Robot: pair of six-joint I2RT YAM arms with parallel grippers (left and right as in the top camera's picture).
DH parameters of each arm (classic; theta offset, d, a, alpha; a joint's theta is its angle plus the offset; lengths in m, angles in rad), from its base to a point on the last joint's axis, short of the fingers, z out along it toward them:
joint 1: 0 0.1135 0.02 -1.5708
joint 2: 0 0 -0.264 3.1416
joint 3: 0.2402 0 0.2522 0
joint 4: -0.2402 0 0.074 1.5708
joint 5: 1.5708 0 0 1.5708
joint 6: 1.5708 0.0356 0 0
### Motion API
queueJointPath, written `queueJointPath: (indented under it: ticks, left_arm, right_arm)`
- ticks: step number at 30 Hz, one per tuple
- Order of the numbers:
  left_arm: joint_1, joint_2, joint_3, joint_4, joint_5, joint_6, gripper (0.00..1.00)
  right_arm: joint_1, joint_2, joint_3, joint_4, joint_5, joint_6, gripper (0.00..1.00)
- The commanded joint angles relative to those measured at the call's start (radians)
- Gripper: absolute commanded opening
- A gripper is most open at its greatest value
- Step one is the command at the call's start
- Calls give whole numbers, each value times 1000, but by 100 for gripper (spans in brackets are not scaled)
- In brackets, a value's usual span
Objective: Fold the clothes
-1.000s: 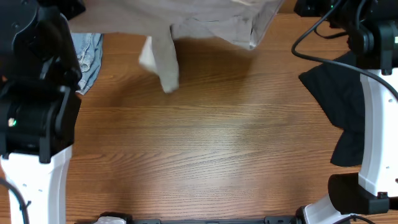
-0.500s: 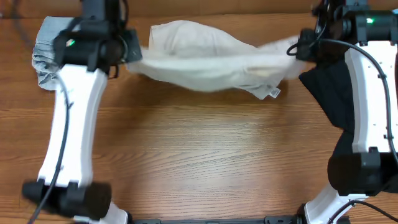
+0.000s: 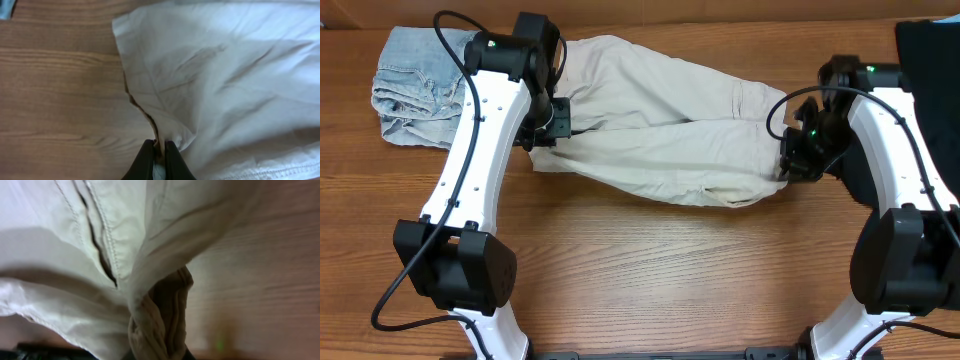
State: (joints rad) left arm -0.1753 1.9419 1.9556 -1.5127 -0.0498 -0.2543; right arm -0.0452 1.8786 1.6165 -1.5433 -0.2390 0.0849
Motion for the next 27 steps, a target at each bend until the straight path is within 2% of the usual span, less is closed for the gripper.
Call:
queueJointPath:
  ticks: [1, 10, 17, 27]
  left_arm:
    - [8, 1, 8, -21, -47, 19, 4]
    - [60, -39, 10, -47, -133, -19, 4]
    - [125, -241, 11, 97, -143, -60, 4]
    - [177, -452, 11, 235, -144, -60, 4]
  right_arm:
    - [10, -36, -38, -16, -68, -3, 4]
    - [117, -213, -123, -57, -167, -3, 4]
    - [203, -427, -122, 11, -193, -4, 4]
    - [264, -566, -122, 69, -219, -41, 4]
